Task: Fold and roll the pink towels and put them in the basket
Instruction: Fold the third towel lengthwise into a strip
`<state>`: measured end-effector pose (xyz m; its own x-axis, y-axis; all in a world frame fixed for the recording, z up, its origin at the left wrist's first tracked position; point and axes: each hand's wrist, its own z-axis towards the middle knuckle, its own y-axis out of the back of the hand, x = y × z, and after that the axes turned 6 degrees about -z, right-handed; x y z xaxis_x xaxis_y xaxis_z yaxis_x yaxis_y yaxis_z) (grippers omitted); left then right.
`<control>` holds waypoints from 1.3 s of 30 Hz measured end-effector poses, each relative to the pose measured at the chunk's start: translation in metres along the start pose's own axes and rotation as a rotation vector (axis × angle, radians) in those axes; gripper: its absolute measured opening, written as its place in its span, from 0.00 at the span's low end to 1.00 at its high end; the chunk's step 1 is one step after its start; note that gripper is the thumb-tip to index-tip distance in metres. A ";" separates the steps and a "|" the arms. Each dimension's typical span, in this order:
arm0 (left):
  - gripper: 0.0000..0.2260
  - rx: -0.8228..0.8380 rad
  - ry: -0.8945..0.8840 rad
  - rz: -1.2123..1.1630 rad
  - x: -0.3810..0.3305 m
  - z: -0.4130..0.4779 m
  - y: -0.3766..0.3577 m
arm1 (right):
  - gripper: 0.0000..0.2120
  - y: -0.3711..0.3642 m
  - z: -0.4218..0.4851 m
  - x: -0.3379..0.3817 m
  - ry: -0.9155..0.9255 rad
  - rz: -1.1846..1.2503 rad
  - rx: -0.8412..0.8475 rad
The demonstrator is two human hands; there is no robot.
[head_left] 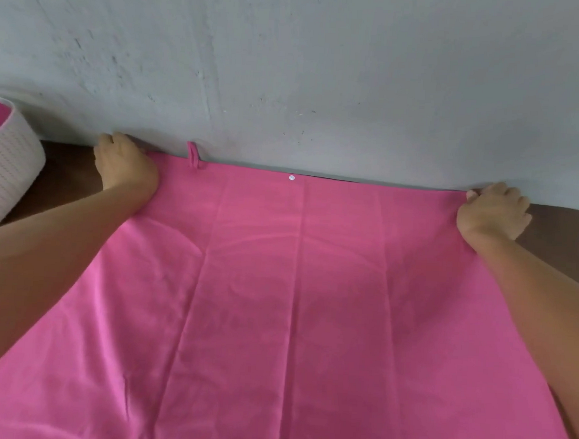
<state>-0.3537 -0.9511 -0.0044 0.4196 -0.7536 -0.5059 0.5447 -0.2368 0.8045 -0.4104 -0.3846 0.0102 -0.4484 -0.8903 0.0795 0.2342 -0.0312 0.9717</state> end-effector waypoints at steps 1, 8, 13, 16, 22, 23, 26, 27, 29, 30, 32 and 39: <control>0.14 0.003 0.006 -0.013 -0.003 -0.002 0.003 | 0.21 0.004 -0.003 0.000 -0.007 -0.004 0.017; 0.14 -0.022 -0.078 0.017 -0.013 -0.034 0.030 | 0.22 0.019 -0.055 -0.020 0.307 -0.055 0.059; 0.13 0.115 -0.153 -0.078 -0.028 -0.077 0.043 | 0.31 0.030 -0.102 -0.042 0.361 -0.078 0.158; 0.13 0.195 -0.221 -0.092 -0.041 -0.111 0.047 | 0.39 0.040 -0.129 -0.055 0.352 -0.091 0.231; 0.13 0.342 -0.438 -0.159 -0.086 -0.187 0.048 | 0.44 0.053 -0.180 -0.088 0.336 -0.097 0.305; 0.14 0.373 -0.485 -0.175 -0.095 -0.202 0.047 | 0.45 0.056 -0.188 -0.094 0.325 -0.091 0.312; 0.18 0.475 -0.663 -0.213 -0.120 -0.242 0.045 | 0.45 0.066 -0.214 -0.112 0.293 -0.065 0.338; 0.21 0.521 -0.715 -0.227 -0.127 -0.254 0.043 | 0.46 0.070 -0.223 -0.118 0.289 -0.061 0.344; 0.27 0.633 -0.791 -0.250 -0.141 -0.276 0.041 | 0.48 0.076 -0.241 -0.132 0.276 -0.062 0.356; 0.30 0.687 -0.828 -0.242 -0.147 -0.287 0.040 | 0.50 0.079 -0.251 -0.140 0.267 -0.063 0.364; 0.32 0.758 -0.918 -0.182 -0.158 -0.304 0.036 | 0.54 0.086 -0.272 -0.155 0.247 -0.049 0.376; 0.37 0.776 -1.023 -0.028 -0.164 -0.331 0.028 | 0.49 0.105 -0.340 -0.212 0.269 -0.021 0.399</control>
<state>-0.1669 -0.6315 -0.0019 -0.5189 -0.7864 -0.3351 -0.1641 -0.2931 0.9419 0.0026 -0.3537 0.0194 -0.1982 -0.9789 0.0496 -0.1450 0.0794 0.9862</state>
